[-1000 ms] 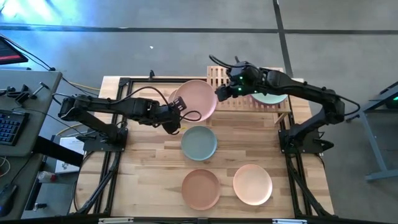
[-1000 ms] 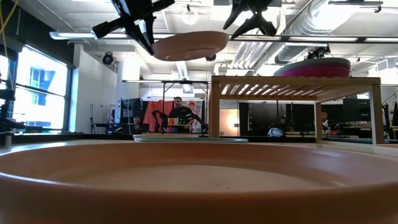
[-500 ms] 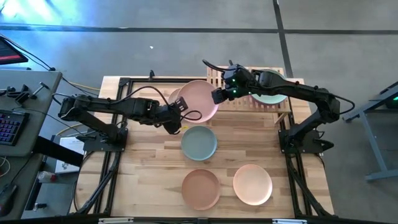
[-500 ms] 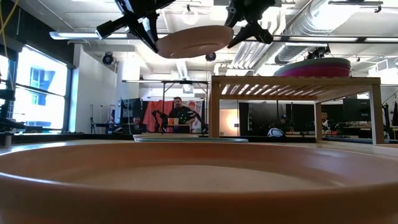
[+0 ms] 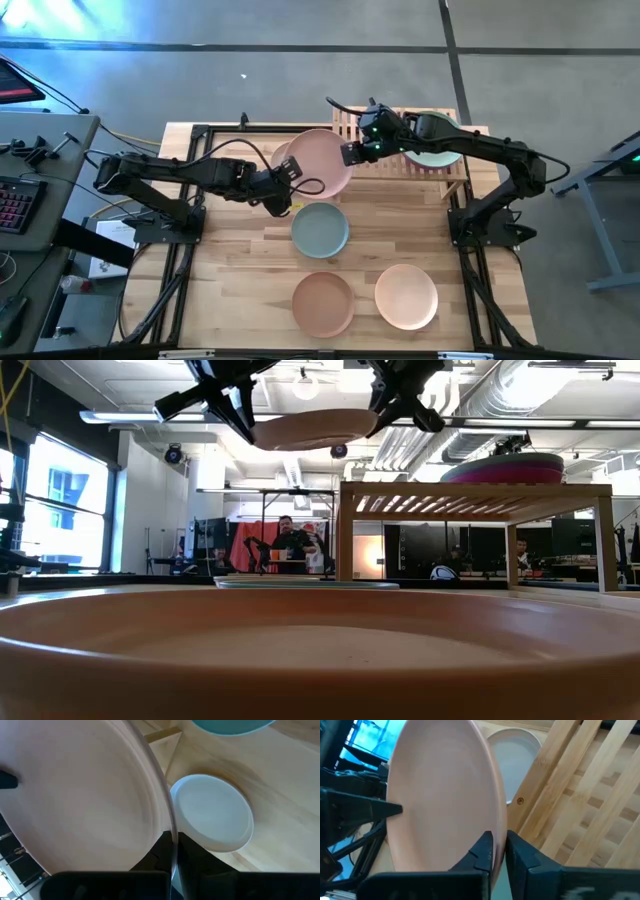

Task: Place and stack plates onto a shelf
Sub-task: Stack the light brown plate on the green plate on the shelf

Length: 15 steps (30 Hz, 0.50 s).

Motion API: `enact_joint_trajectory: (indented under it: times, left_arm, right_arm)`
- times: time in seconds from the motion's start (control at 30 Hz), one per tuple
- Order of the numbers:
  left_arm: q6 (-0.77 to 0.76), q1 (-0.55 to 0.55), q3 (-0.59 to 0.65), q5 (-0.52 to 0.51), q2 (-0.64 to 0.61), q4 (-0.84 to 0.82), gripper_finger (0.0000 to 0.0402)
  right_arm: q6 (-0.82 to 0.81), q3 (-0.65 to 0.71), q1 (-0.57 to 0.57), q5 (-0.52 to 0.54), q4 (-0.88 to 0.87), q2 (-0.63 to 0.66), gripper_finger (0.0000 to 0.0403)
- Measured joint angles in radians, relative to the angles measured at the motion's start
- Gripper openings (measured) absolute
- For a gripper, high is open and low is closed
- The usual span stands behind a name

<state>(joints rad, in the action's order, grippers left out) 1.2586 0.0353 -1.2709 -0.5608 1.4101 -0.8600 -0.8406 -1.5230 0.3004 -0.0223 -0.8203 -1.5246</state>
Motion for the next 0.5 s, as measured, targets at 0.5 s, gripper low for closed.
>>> enact_joint_trajectory:
  times: [0.5]
  left_arm:
    - [-0.125, -0.002, -0.001, 0.028, 0.000, 0.007, 0.0032]
  right_arm:
    - [-0.020, 0.000, 0.000, -0.006, -0.011, 0.000, 0.0001]
